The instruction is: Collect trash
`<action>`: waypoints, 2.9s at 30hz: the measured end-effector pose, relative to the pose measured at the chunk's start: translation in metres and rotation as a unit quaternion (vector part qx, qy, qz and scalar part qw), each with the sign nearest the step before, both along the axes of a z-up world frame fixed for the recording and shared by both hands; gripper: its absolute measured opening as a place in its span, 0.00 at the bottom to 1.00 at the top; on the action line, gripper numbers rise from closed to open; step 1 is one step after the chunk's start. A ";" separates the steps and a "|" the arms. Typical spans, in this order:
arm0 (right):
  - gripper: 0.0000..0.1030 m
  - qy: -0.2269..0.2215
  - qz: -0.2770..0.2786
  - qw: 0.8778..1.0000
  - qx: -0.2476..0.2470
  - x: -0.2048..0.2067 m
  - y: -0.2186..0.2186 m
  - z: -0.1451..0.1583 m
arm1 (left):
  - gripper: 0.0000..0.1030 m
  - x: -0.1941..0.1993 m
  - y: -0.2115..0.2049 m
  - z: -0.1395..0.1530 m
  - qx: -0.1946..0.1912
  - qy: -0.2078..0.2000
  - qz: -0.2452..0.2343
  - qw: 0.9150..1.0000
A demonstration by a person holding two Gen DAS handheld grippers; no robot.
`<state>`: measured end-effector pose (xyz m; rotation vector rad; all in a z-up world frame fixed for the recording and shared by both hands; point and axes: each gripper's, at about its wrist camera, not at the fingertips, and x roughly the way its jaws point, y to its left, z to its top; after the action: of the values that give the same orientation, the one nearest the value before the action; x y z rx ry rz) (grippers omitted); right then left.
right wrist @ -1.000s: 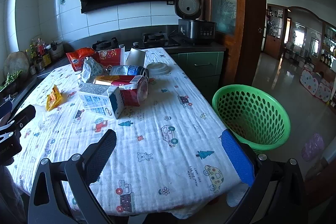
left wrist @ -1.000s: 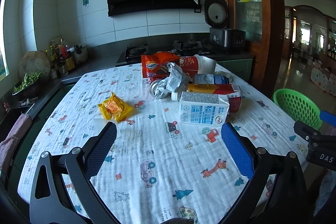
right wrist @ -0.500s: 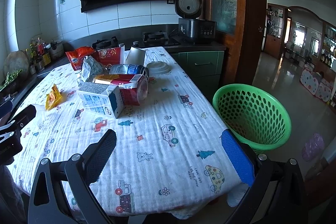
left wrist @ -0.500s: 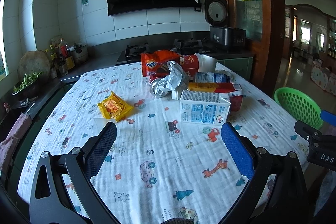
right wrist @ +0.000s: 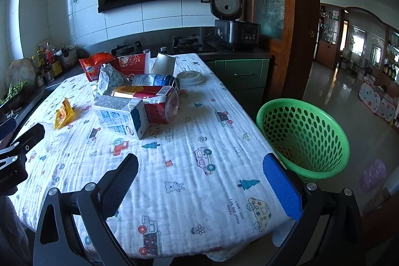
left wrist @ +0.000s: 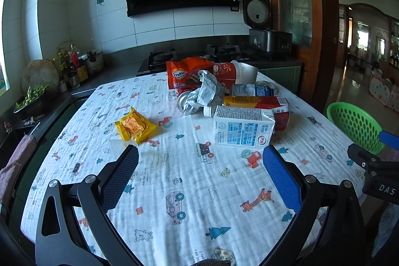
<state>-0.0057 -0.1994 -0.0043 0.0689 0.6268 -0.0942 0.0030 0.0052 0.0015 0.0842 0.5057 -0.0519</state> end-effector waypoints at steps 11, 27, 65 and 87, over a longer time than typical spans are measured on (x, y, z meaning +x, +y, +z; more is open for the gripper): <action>0.94 0.004 0.015 1.000 -0.001 0.009 0.005 -0.003 | 0.95 0.011 0.004 -0.003 -0.001 0.009 0.006 1.000; 0.94 0.015 0.073 0.997 0.004 0.037 0.019 -0.003 | 0.95 0.031 0.030 -0.003 -0.004 0.018 0.033 0.999; 0.57 0.087 0.358 0.924 -0.098 0.169 0.112 -0.001 | 0.95 0.099 0.130 0.005 -0.008 0.056 0.104 0.993; 0.52 0.136 0.432 0.872 -0.186 0.199 0.148 -0.026 | 0.89 0.188 0.155 -0.030 -0.074 0.168 0.081 0.980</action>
<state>0.1936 -0.0516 -0.0302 -0.6110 0.8619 0.6575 0.1907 0.1601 -0.0290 -0.1134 0.8427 0.0571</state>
